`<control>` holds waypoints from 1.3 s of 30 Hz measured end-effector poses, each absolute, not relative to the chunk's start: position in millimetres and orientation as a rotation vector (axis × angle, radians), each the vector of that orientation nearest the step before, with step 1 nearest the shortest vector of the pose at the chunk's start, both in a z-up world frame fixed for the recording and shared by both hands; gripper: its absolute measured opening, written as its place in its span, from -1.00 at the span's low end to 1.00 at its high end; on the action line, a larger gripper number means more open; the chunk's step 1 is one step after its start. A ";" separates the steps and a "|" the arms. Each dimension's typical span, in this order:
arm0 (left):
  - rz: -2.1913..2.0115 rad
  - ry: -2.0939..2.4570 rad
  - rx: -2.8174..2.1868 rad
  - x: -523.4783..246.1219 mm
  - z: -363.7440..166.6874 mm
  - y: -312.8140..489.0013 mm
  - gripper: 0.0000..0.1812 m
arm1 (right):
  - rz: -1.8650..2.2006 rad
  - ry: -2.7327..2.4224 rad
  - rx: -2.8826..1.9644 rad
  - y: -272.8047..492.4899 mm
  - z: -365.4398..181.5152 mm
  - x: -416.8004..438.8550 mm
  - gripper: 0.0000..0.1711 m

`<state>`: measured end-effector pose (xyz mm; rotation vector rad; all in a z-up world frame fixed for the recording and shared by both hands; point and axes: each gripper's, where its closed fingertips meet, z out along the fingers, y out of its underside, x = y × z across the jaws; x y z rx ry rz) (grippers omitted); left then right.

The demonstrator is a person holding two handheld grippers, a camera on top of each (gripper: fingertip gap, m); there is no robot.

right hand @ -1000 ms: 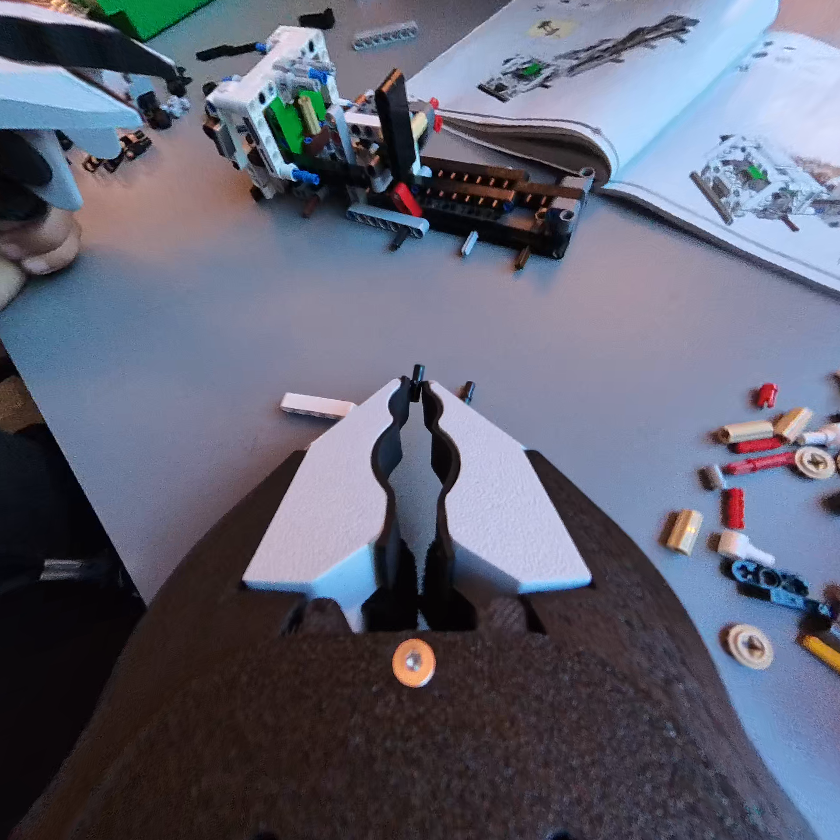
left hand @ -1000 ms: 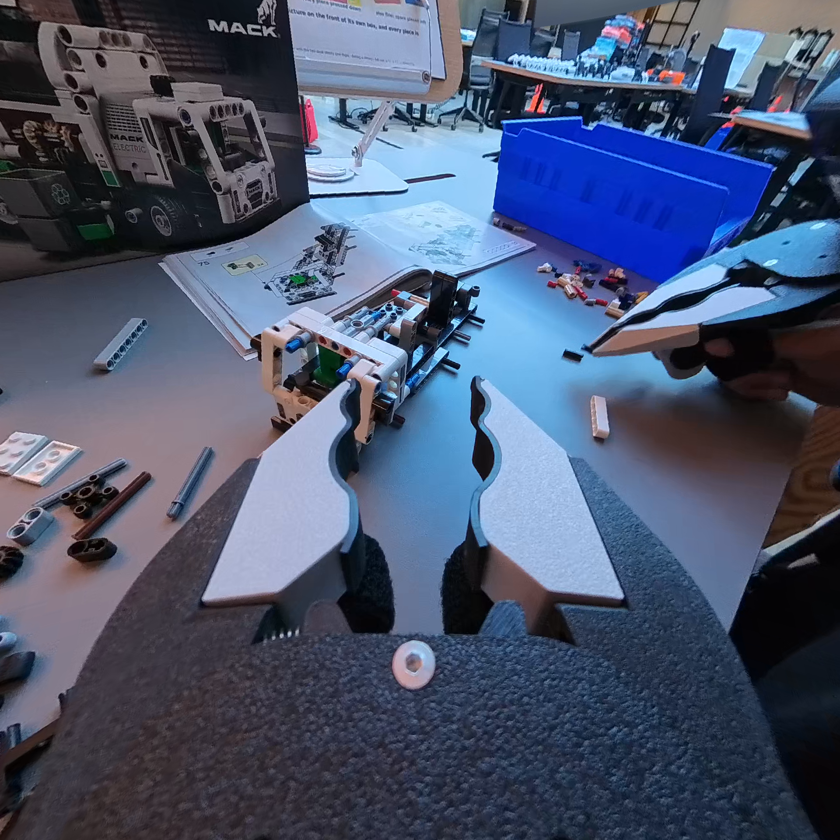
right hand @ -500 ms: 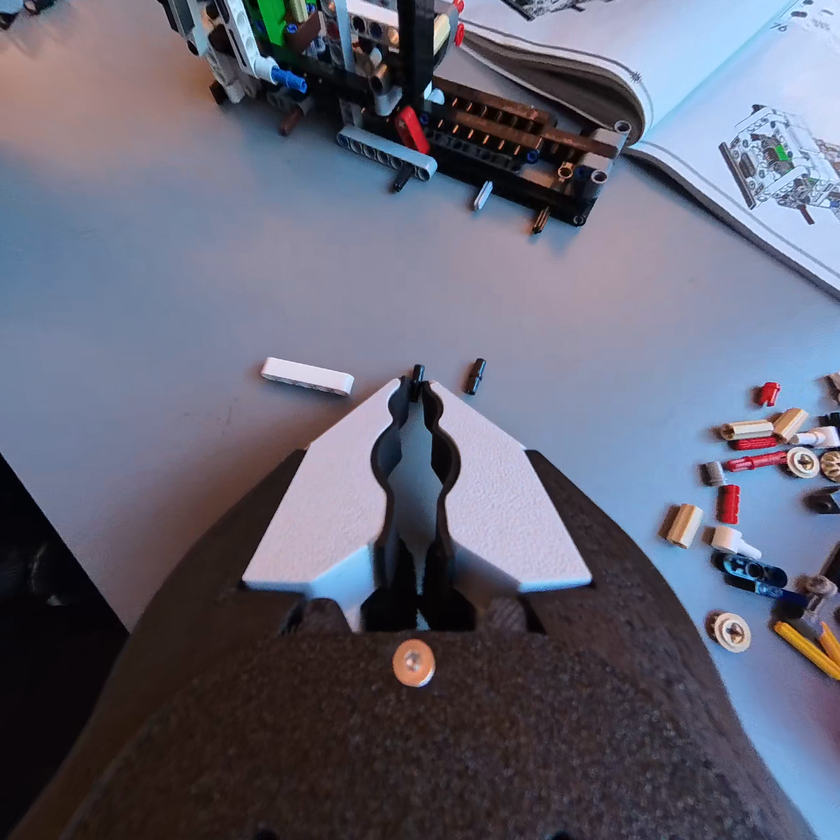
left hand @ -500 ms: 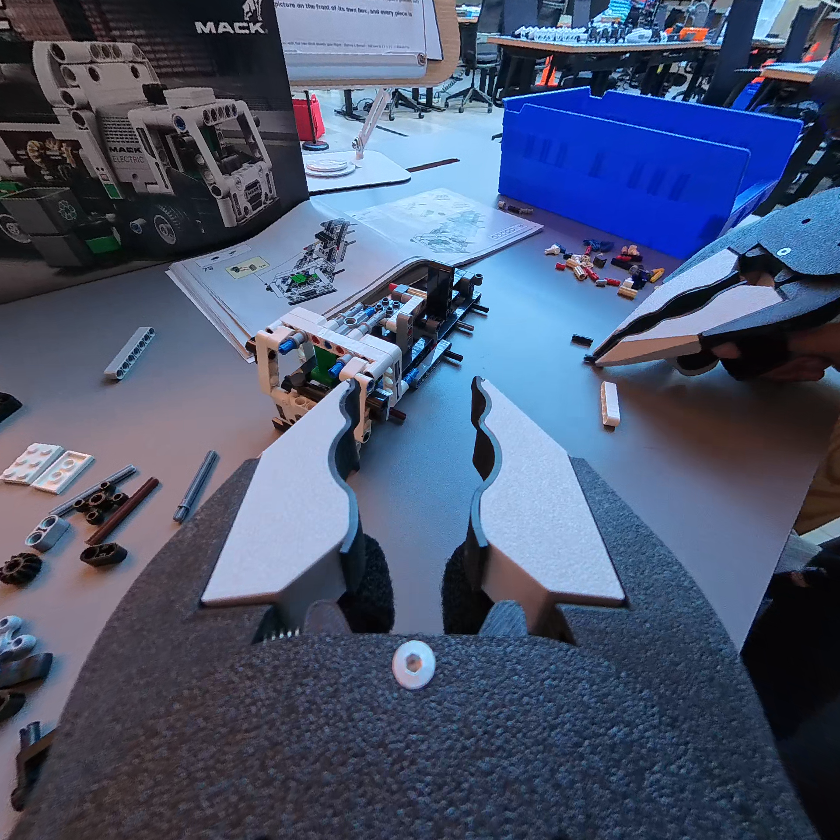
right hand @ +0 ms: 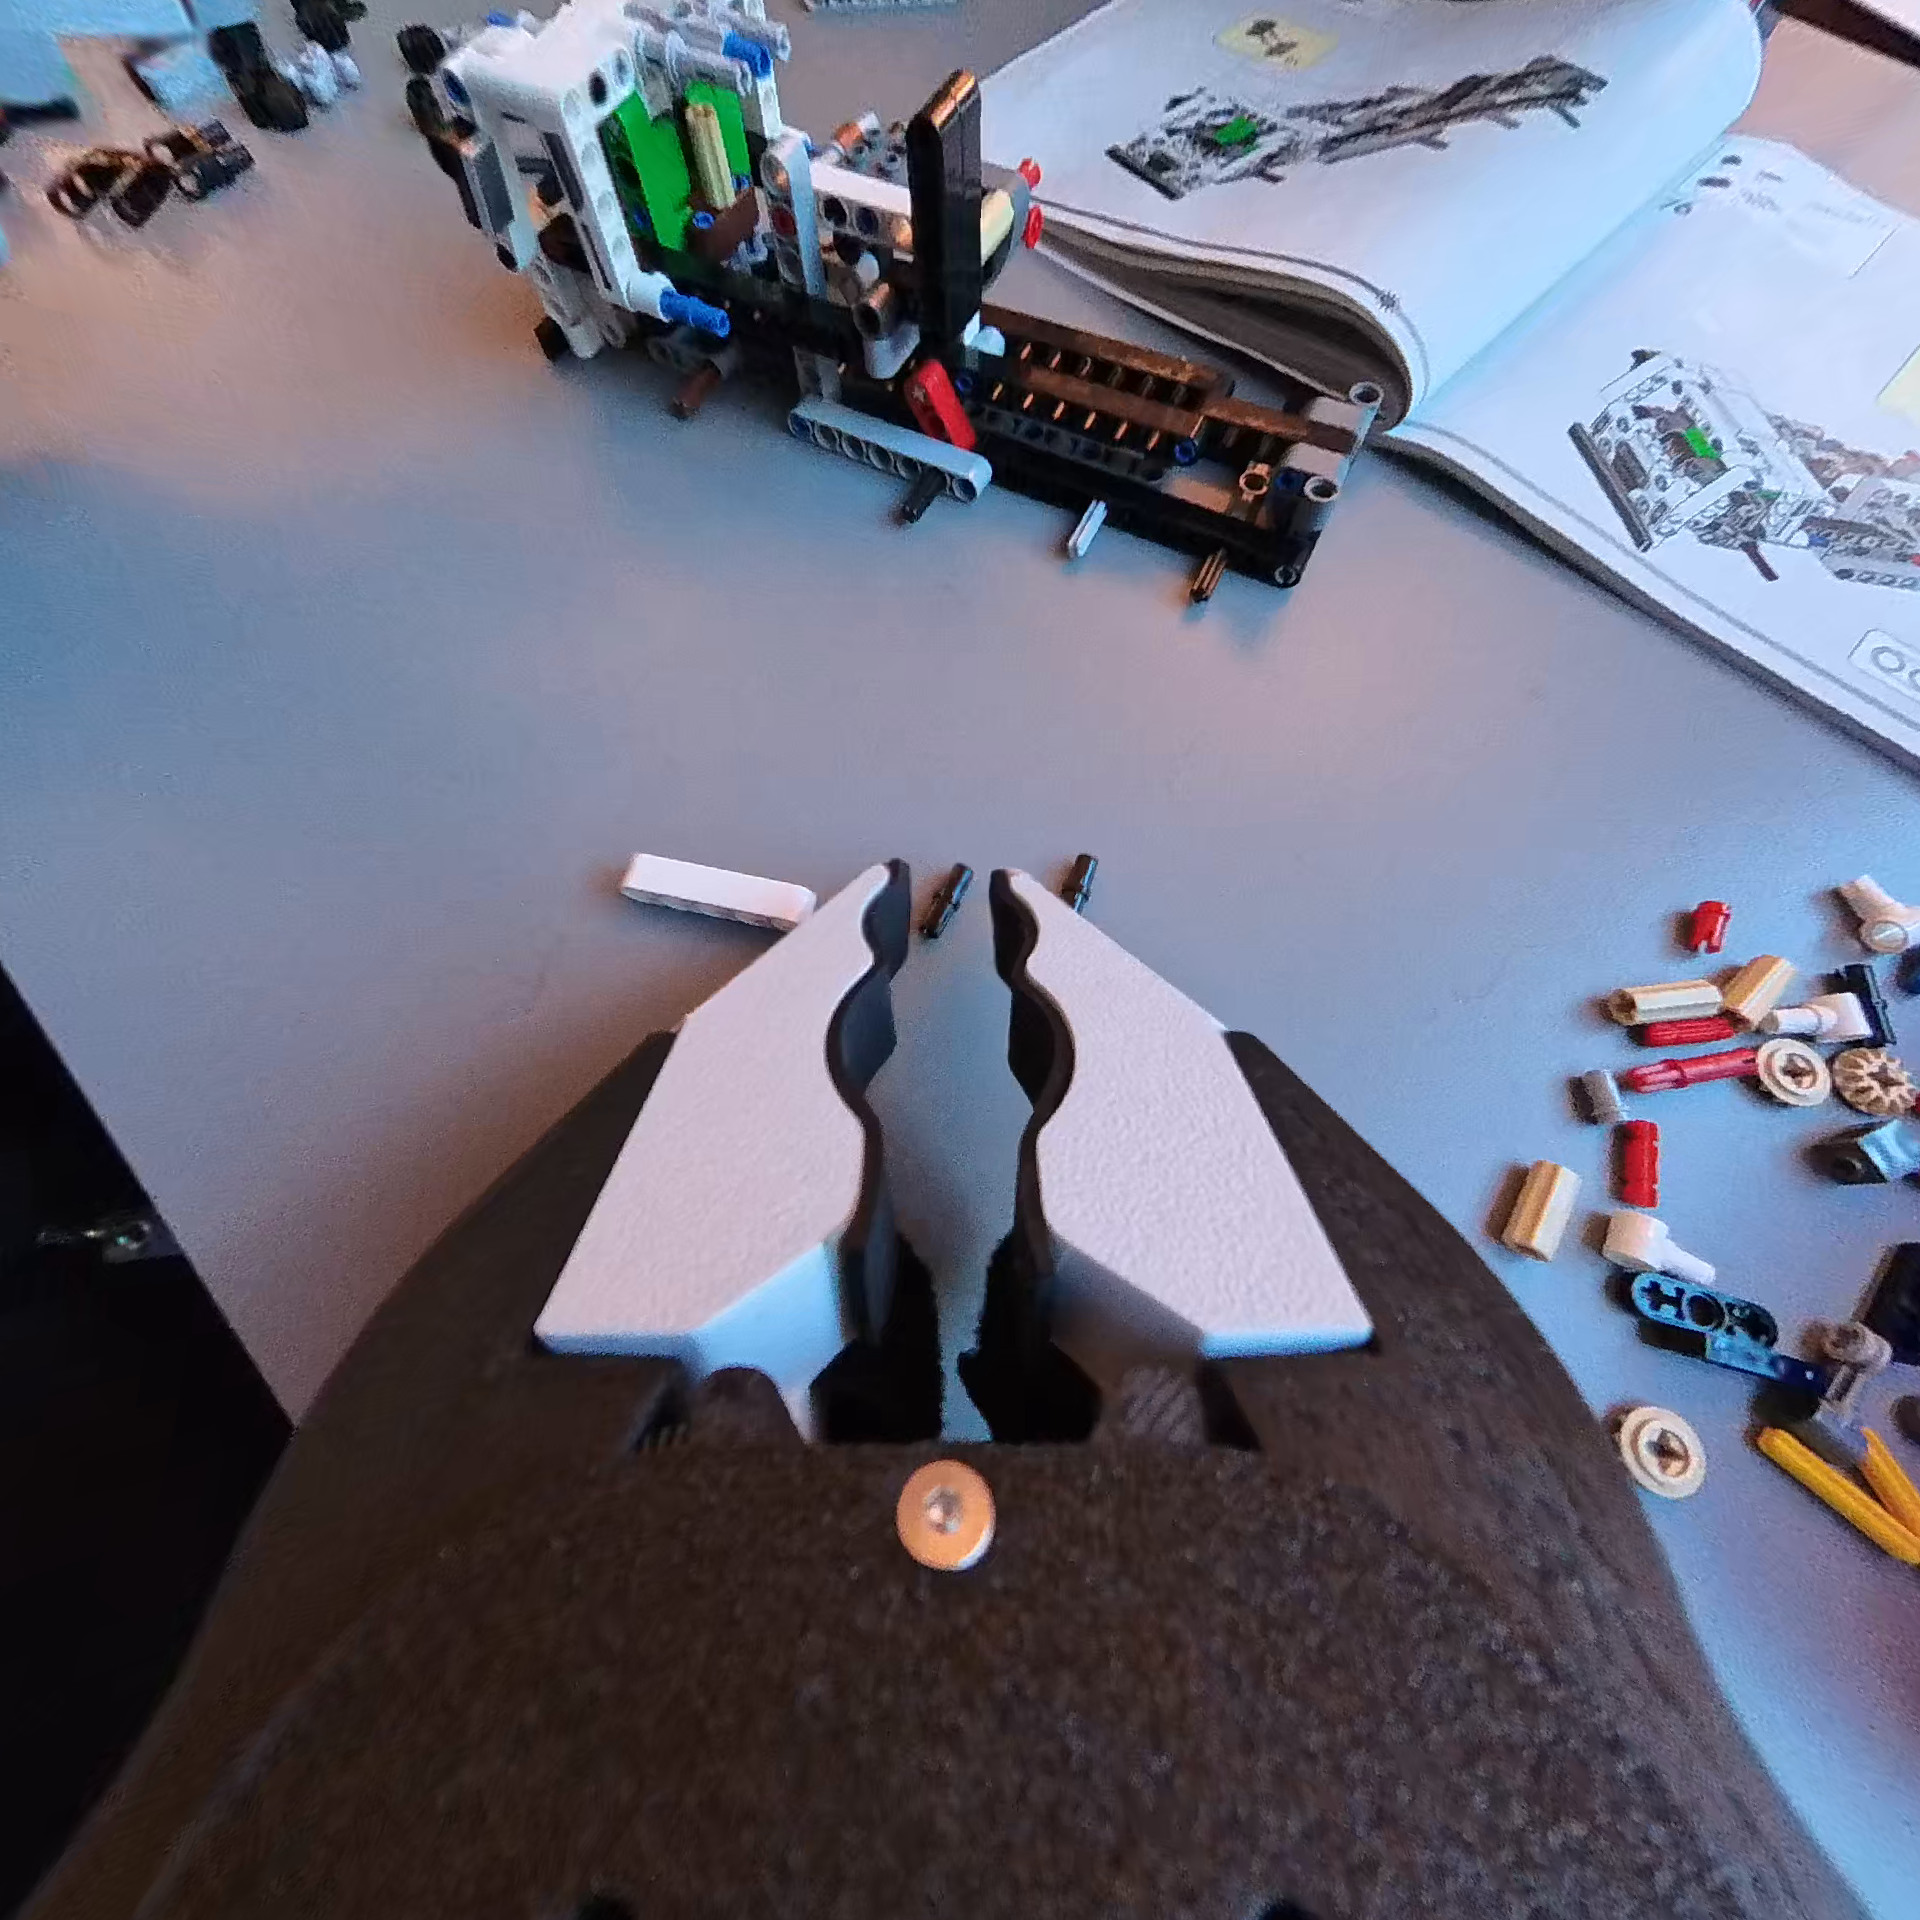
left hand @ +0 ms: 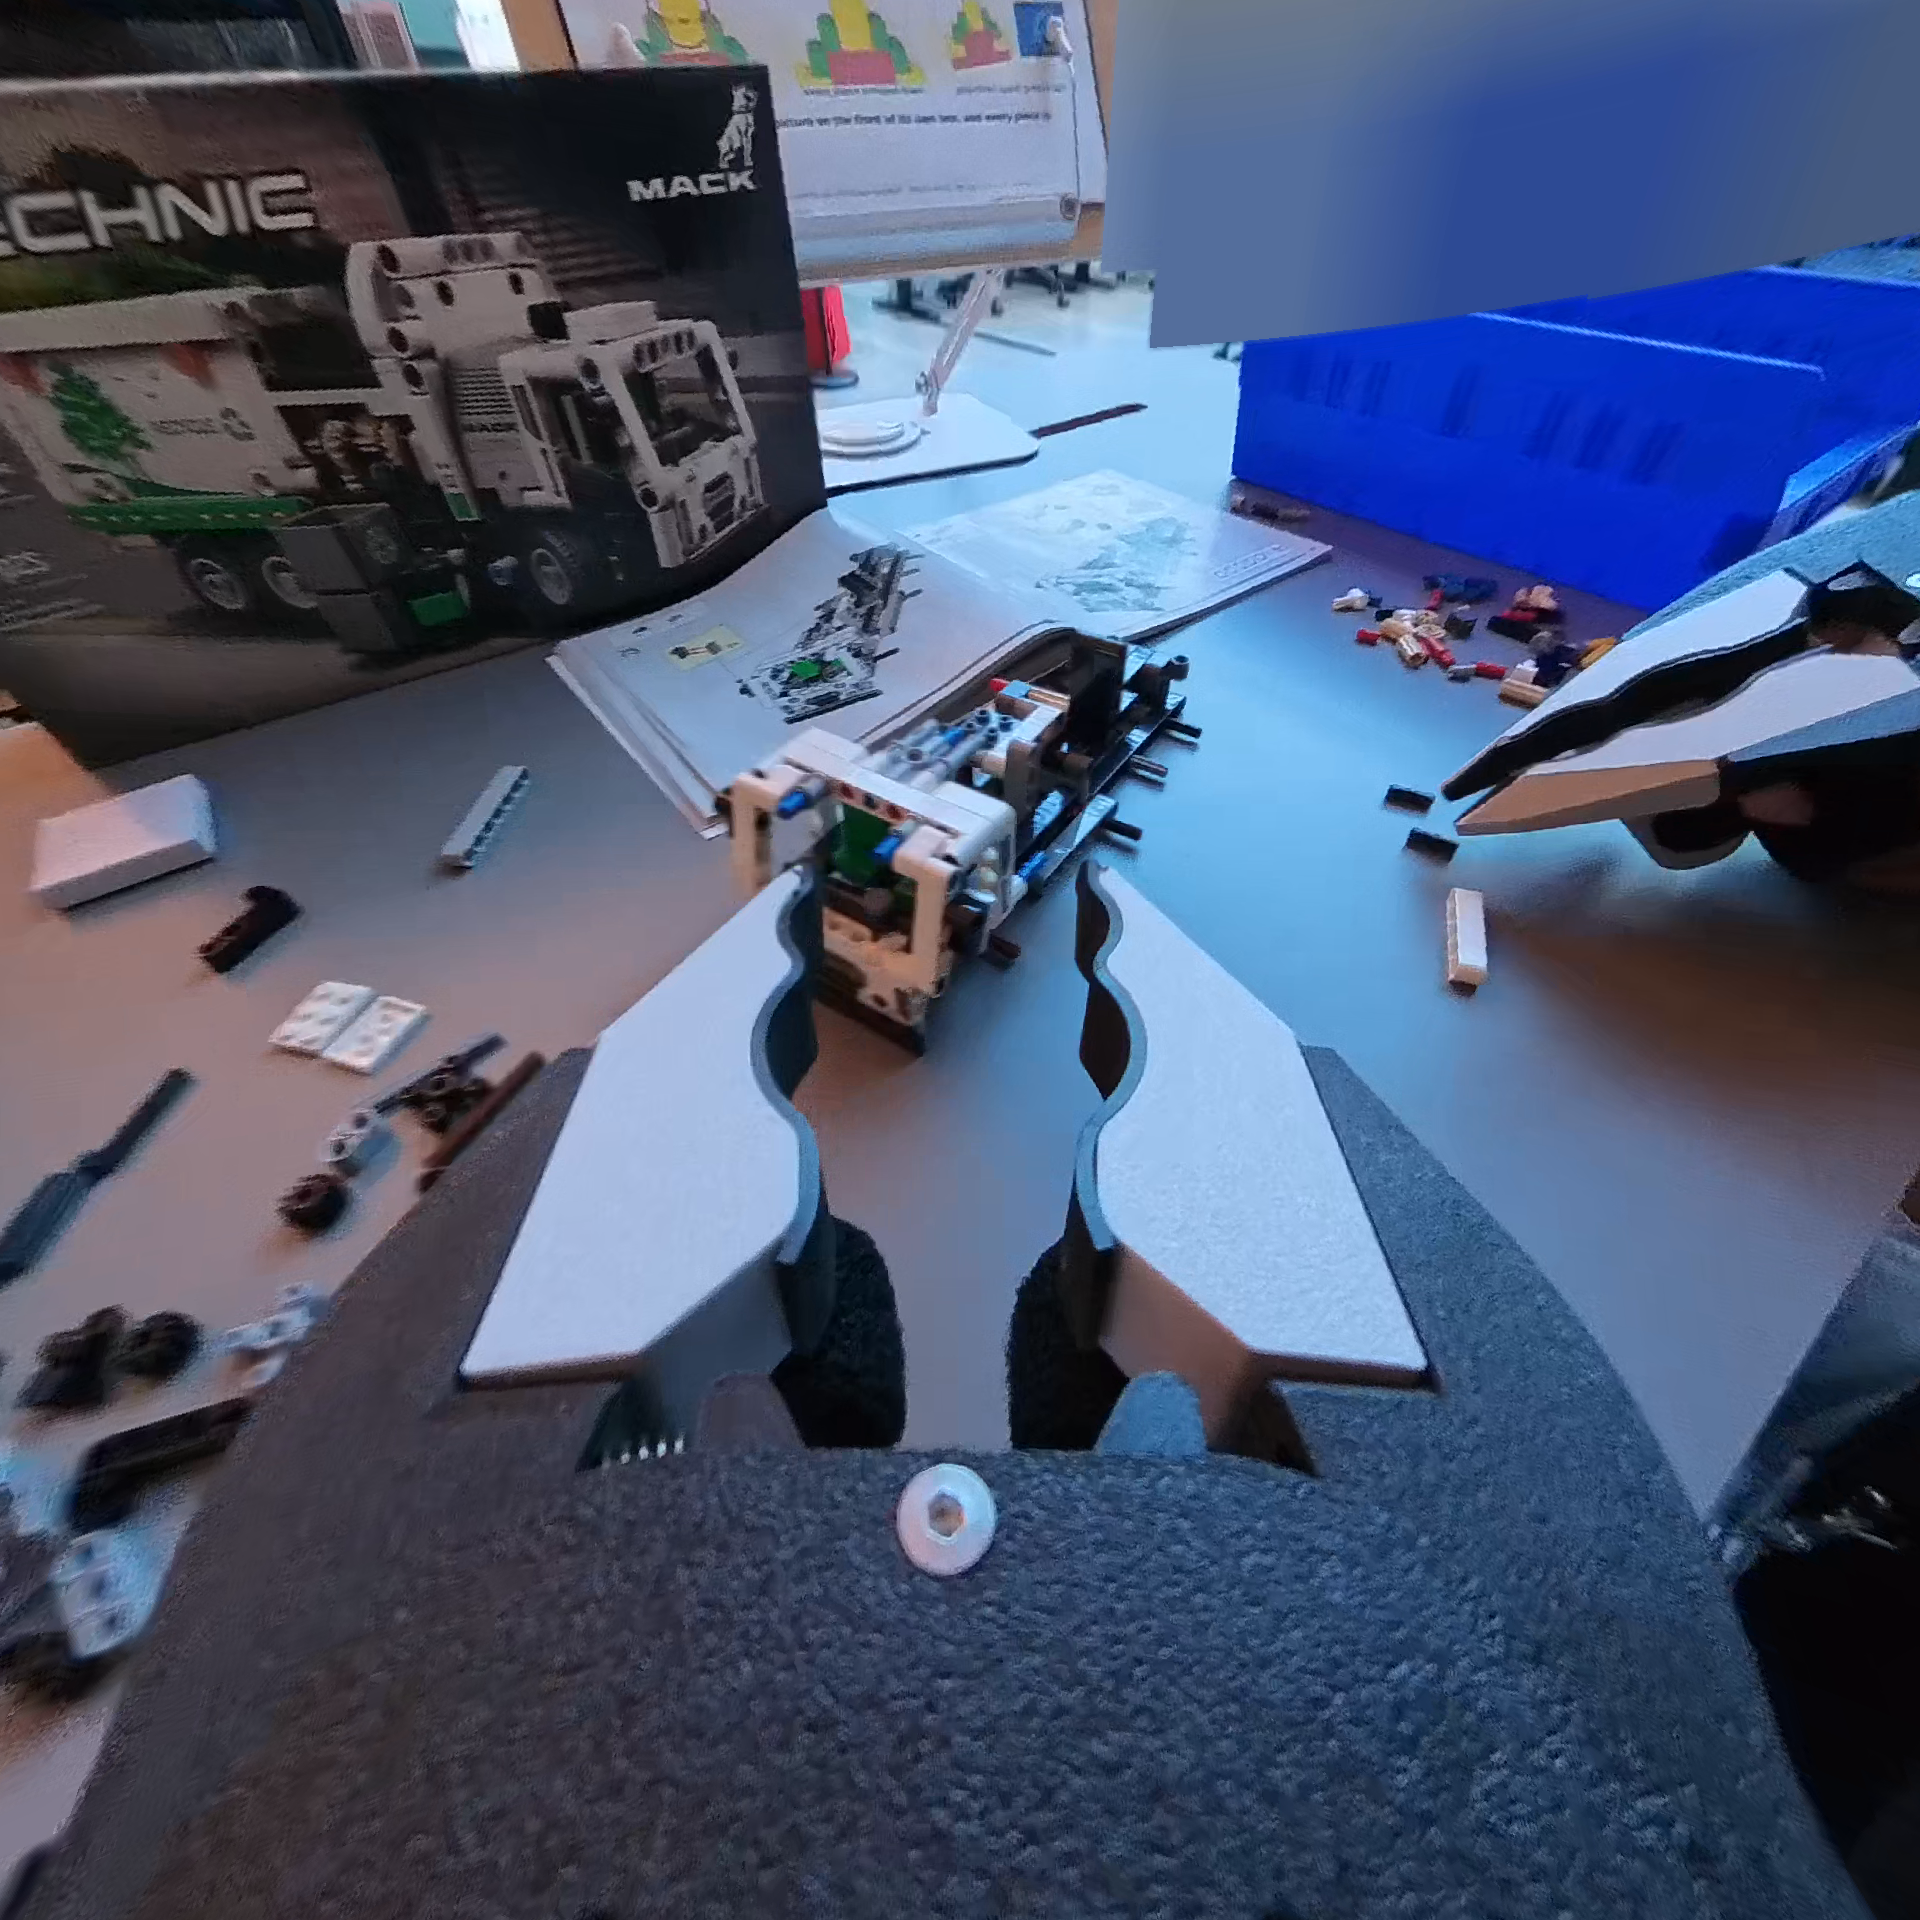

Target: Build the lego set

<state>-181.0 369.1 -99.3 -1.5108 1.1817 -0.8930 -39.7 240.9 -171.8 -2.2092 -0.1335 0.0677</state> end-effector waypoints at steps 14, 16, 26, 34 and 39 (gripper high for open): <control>-0.498 1.844 -1.960 -210.1 -156.6 561.3 -0.59 | 0.056 -0.125 -2.082 238.1 -151.9 -38.2 -0.77; -0.486 1.900 -1.977 -206.3 -167.0 571.1 -0.60 | 0.053 -0.116 -2.080 237.8 -151.5 -36.7 -0.77; -0.573 1.976 -2.027 -199.5 -186.4 570.1 -0.72 | 0.103 -0.104 -2.088 238.0 -152.5 -37.3 -0.77; -0.502 1.961 -2.006 -201.8 -186.2 577.2 -0.83 | 0.148 -0.084 -2.075 237.8 -150.3 -36.1 -0.78; -0.446 1.901 -1.943 -188.7 -157.6 581.2 -0.83 | 0.147 -0.071 -2.066 237.7 -148.8 -34.5 -0.77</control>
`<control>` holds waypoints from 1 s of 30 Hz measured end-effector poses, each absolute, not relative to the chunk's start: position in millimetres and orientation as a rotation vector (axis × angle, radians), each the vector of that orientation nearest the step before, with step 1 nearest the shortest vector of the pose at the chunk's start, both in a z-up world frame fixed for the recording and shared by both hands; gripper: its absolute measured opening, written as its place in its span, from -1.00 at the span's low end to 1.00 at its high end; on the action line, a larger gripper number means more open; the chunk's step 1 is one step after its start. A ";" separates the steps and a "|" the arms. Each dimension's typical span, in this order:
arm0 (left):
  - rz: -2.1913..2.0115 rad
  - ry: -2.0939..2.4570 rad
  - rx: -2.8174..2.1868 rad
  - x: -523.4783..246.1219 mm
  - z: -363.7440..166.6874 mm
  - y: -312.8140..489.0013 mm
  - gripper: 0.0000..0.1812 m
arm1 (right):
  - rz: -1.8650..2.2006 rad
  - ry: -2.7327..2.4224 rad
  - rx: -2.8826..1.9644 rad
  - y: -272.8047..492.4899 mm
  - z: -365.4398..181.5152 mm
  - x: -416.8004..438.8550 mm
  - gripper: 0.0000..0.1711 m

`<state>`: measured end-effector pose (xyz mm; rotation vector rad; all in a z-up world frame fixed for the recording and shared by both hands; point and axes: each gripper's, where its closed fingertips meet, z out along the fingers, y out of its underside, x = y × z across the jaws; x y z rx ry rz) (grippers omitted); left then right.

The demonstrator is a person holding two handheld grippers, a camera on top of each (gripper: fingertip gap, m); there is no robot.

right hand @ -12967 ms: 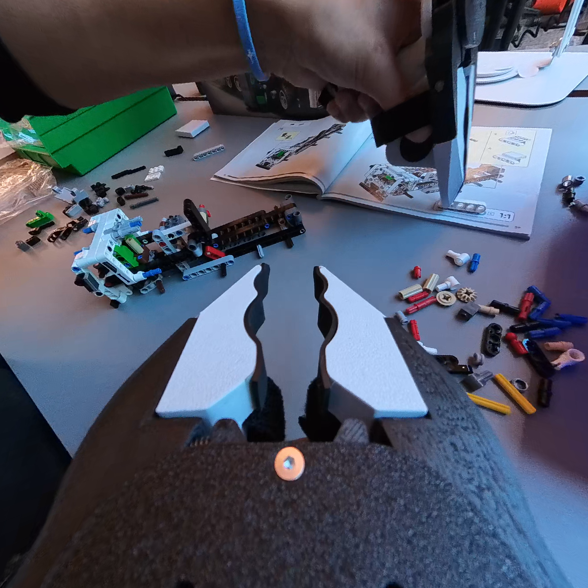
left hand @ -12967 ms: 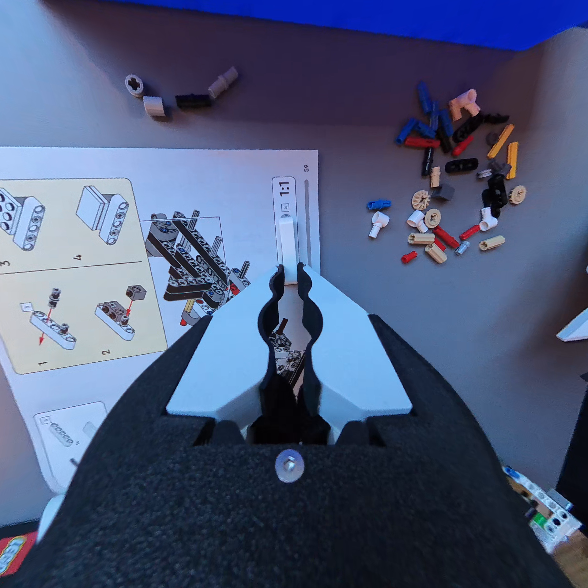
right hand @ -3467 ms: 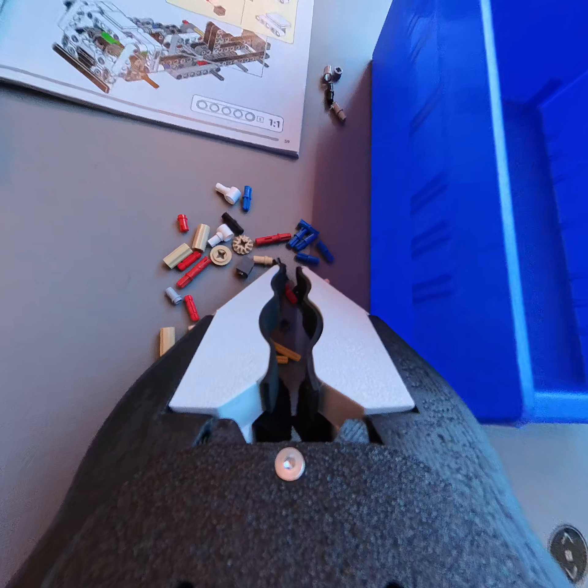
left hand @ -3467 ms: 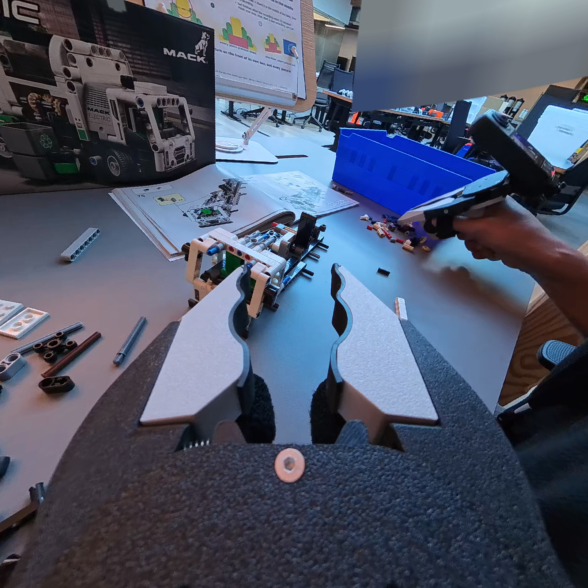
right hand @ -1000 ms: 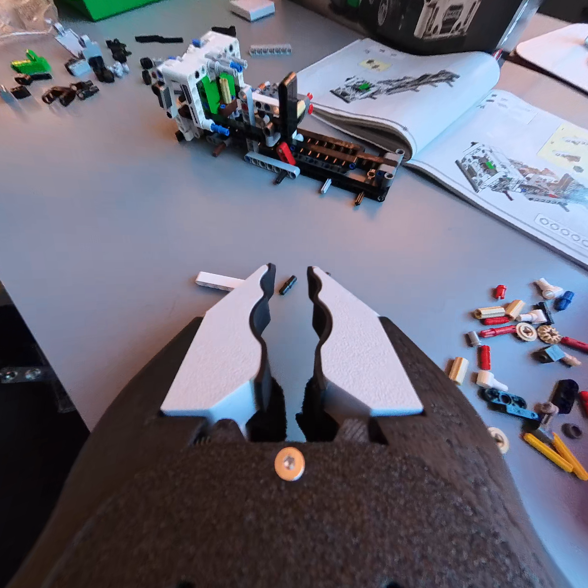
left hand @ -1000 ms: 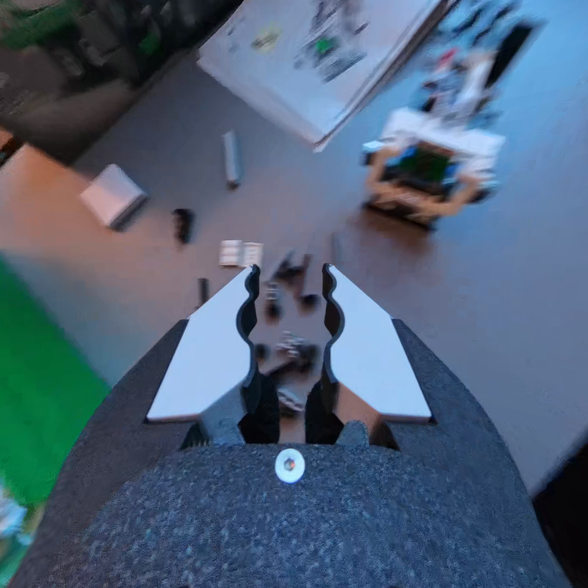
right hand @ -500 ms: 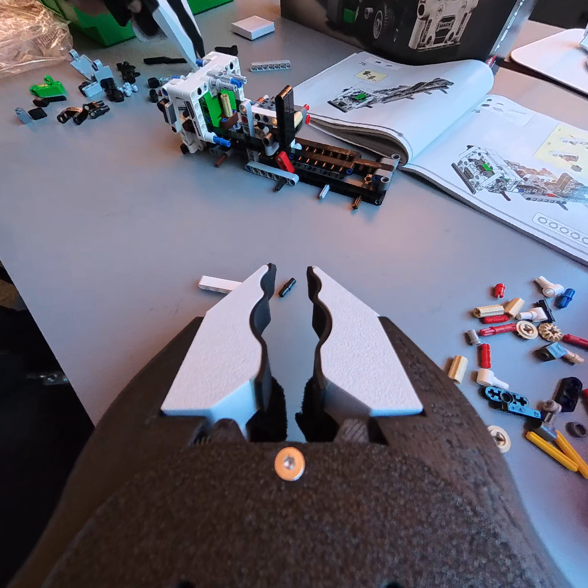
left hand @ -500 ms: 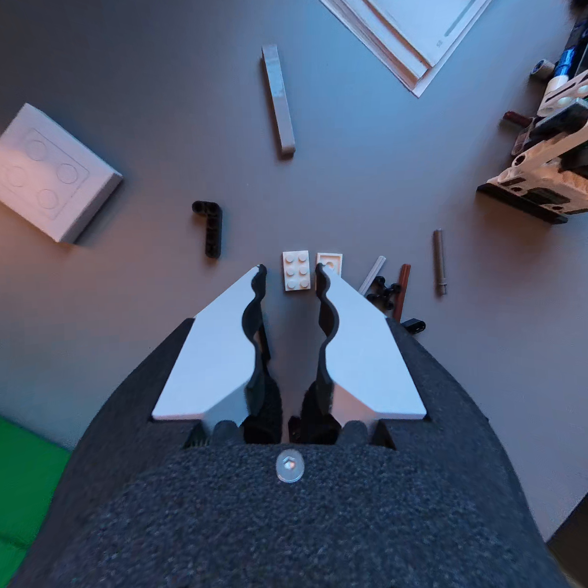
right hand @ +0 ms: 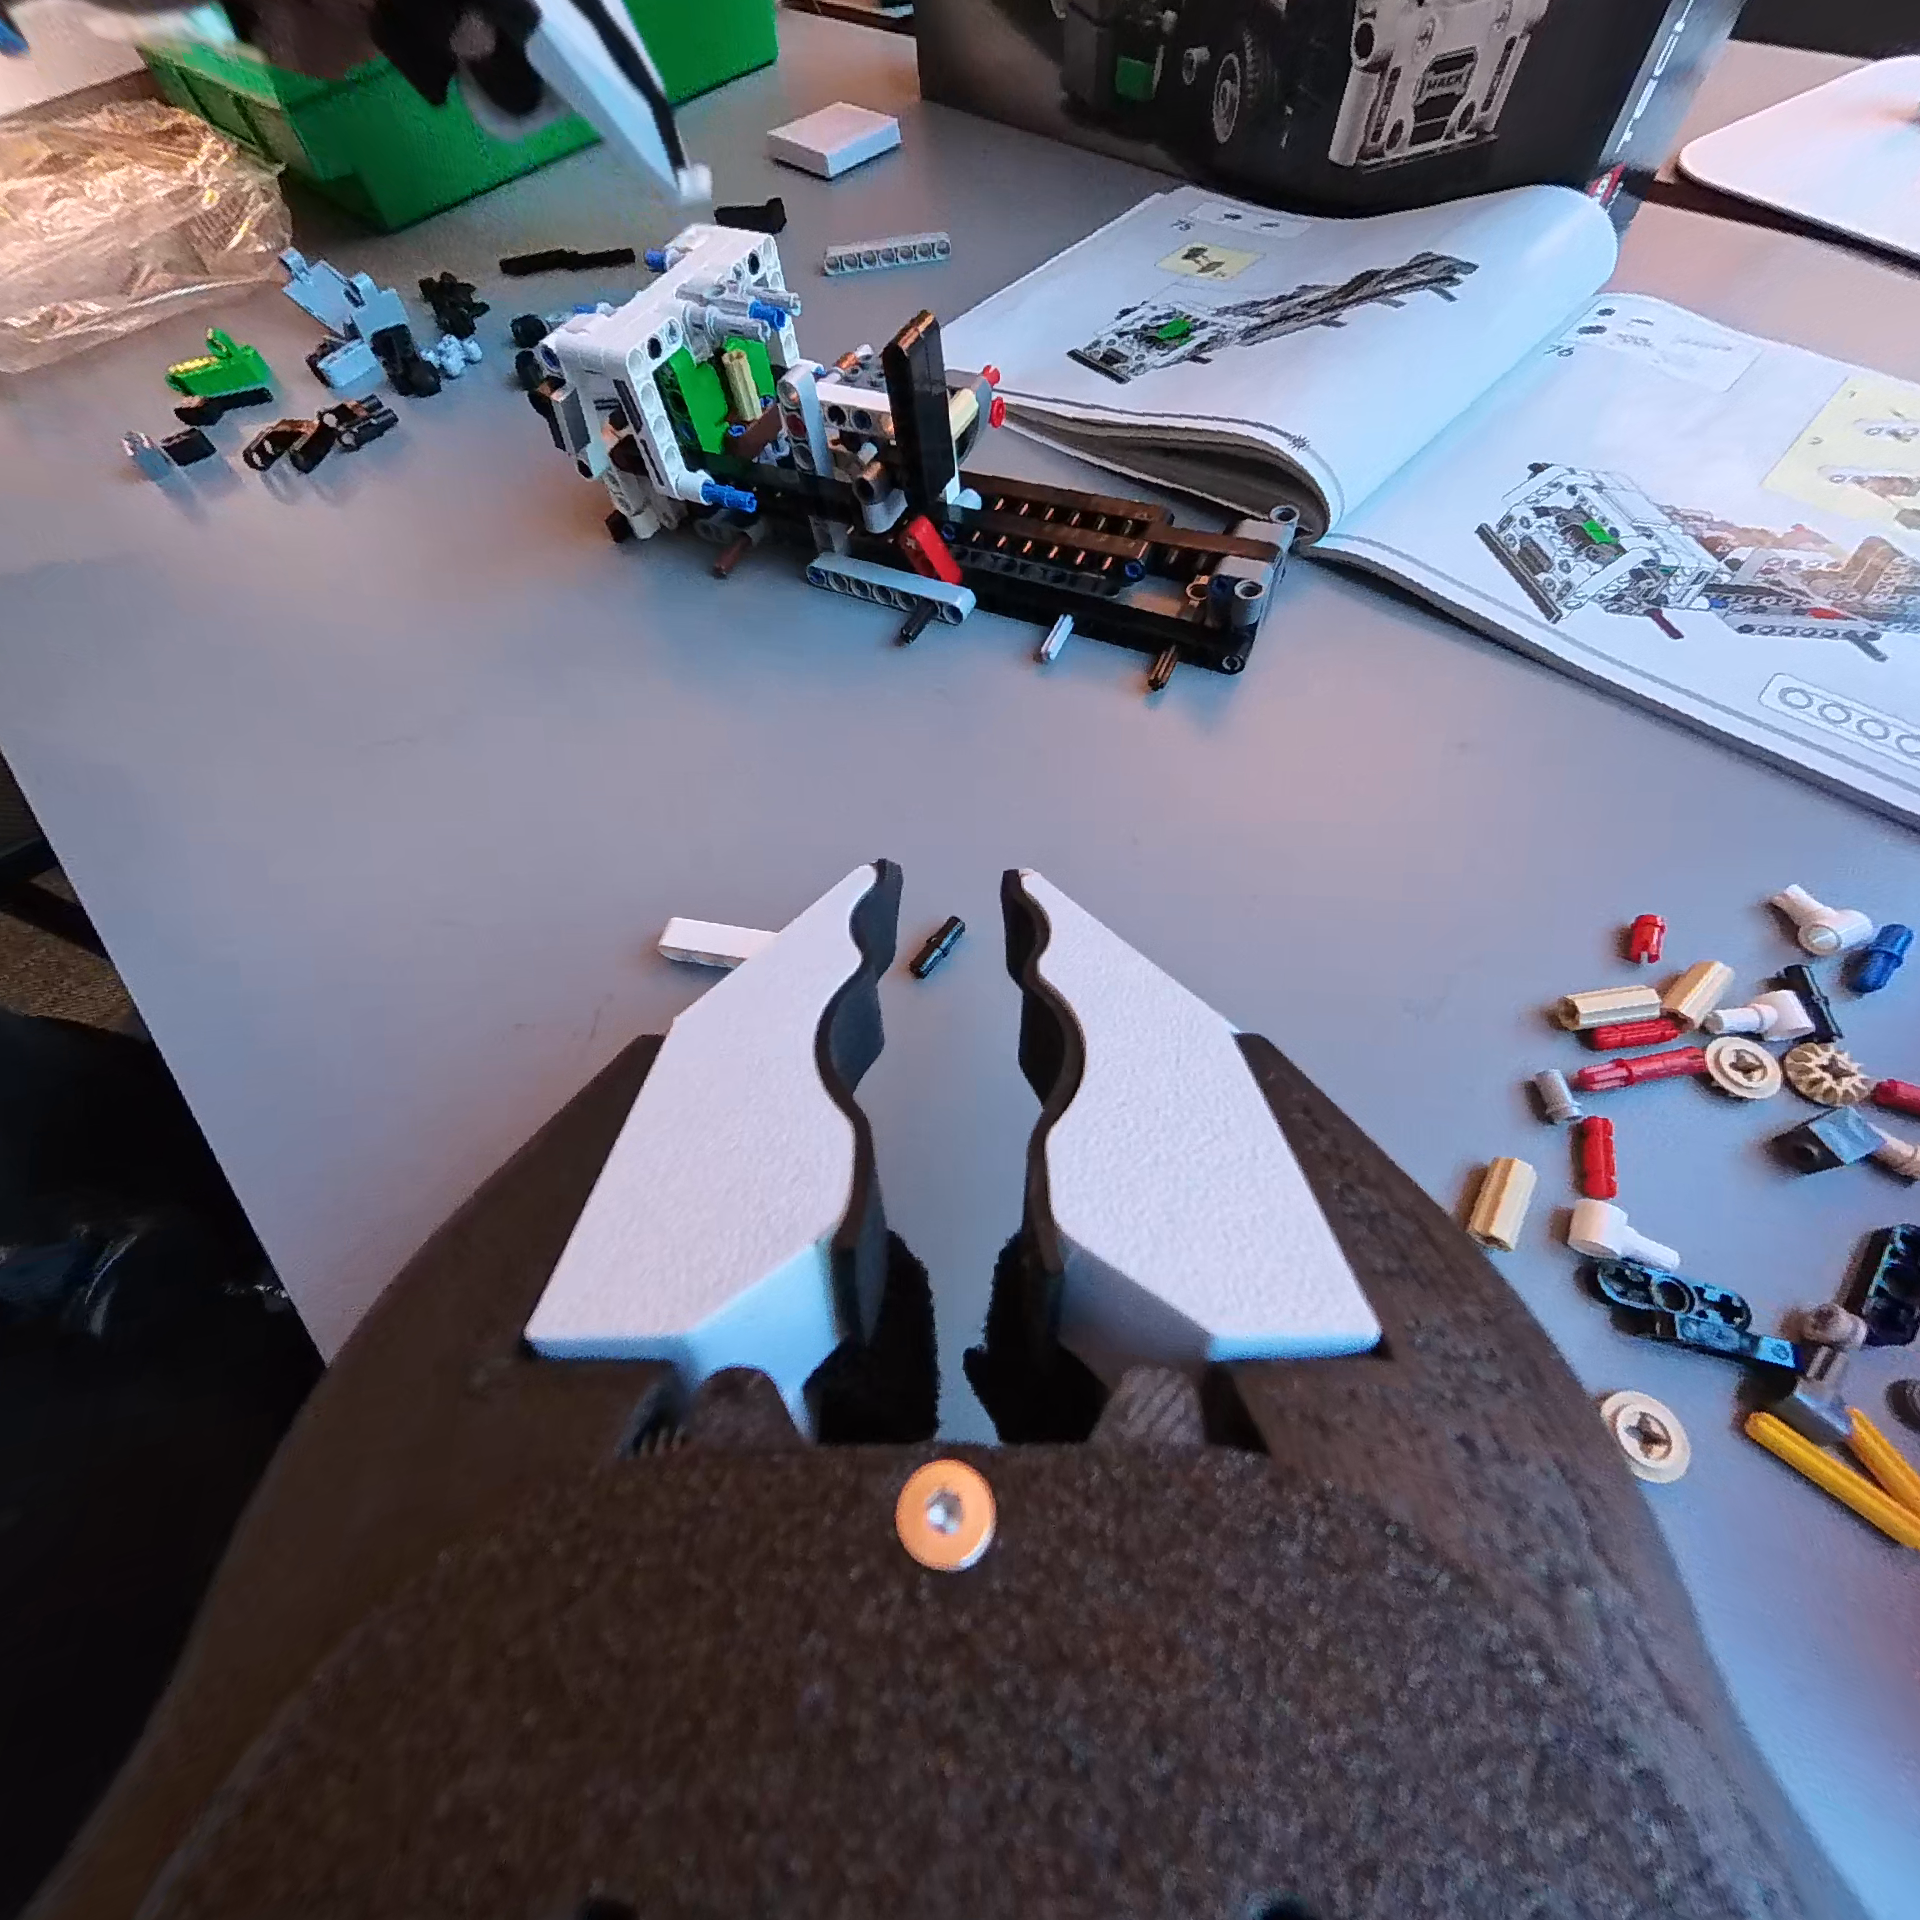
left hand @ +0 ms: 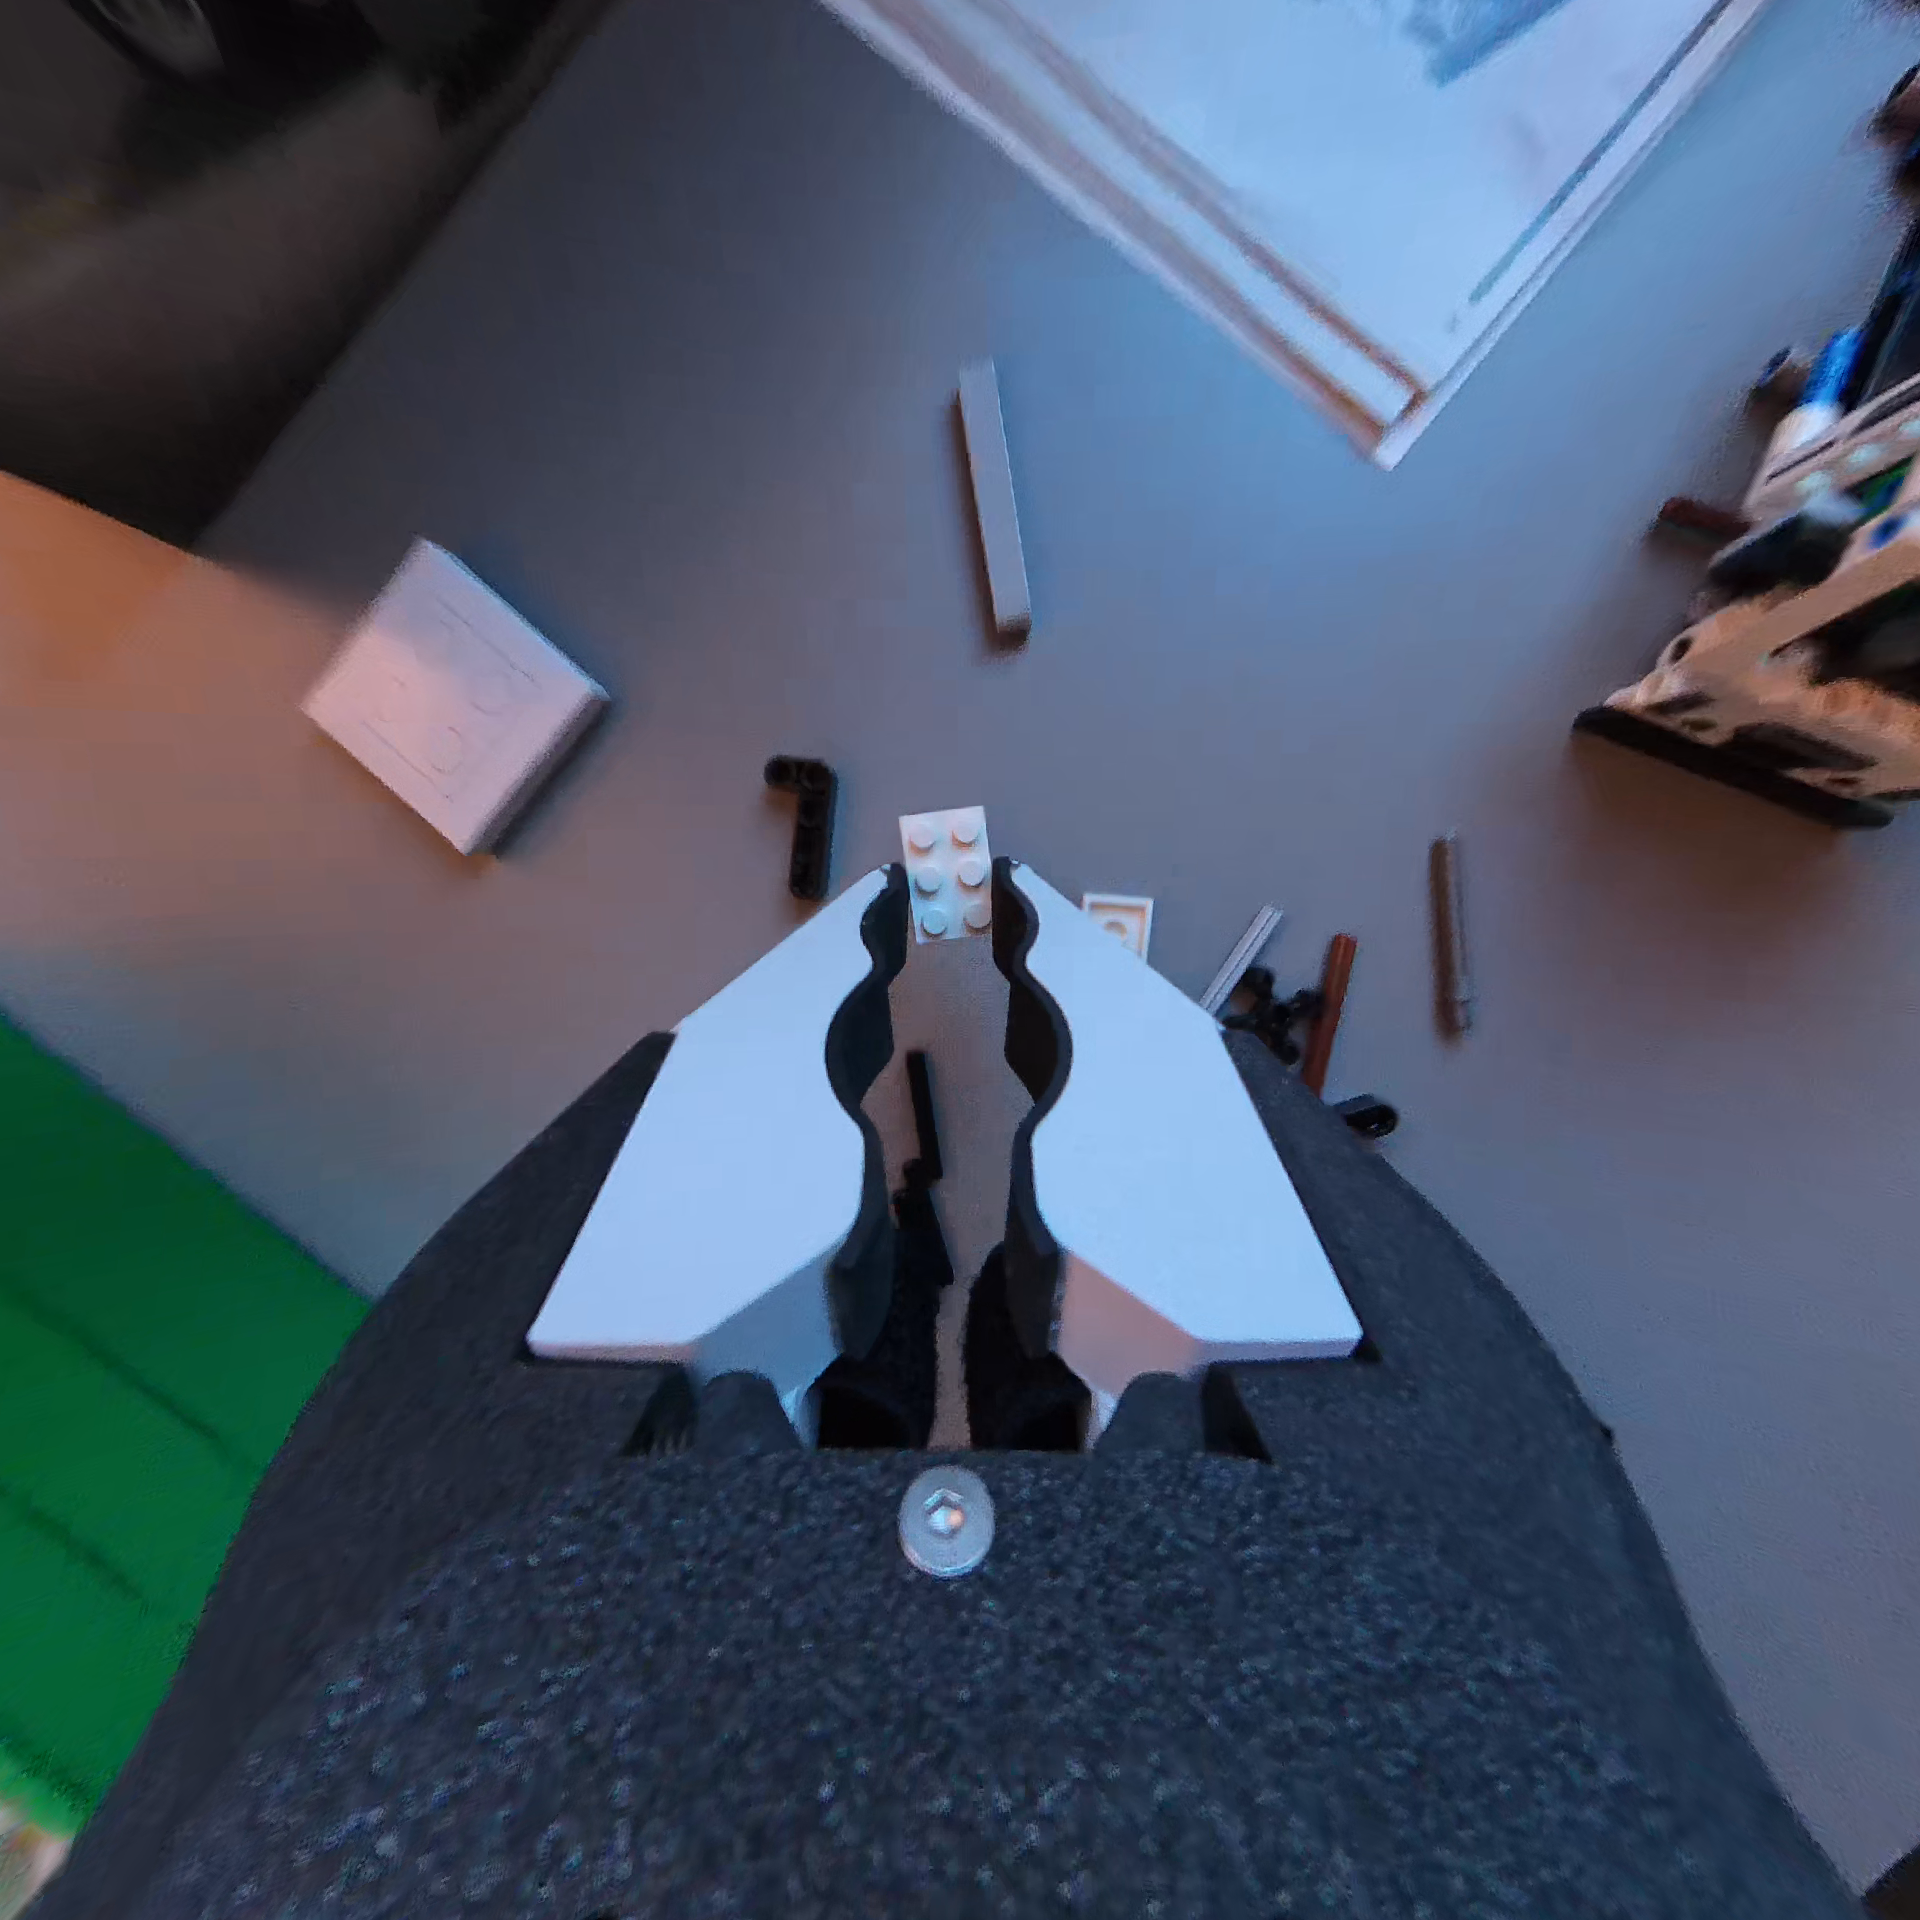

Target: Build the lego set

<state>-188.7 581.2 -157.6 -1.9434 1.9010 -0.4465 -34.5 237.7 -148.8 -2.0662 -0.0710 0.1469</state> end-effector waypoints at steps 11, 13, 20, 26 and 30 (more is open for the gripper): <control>-0.780 1.900 -1.644 -122.1 -49.9 389.3 -0.84 | 0.107 -0.105 -2.051 236.8 -146.7 -37.1 -0.78; -0.834 2.001 -1.630 -121.0 -71.4 337.4 -0.83 | 0.106 -0.111 -2.055 236.9 -147.4 -37.9 -0.78; -0.787 2.158 -1.818 -139.4 -165.1 251.0 -0.84 | 0.071 -0.148 -2.048 234.3 -146.8 -40.8 -0.78; -0.620 2.163 -1.781 -143.0 -178.3 253.4 -0.84 | 0.041 -0.158 -2.057 233.7 -148.4 -40.5 -0.78; -0.523 2.197 -1.747 -145.6 -187.0 257.4 -0.83 | 0.026 -0.163 -2.055 232.6 -148.2 -40.5 -0.78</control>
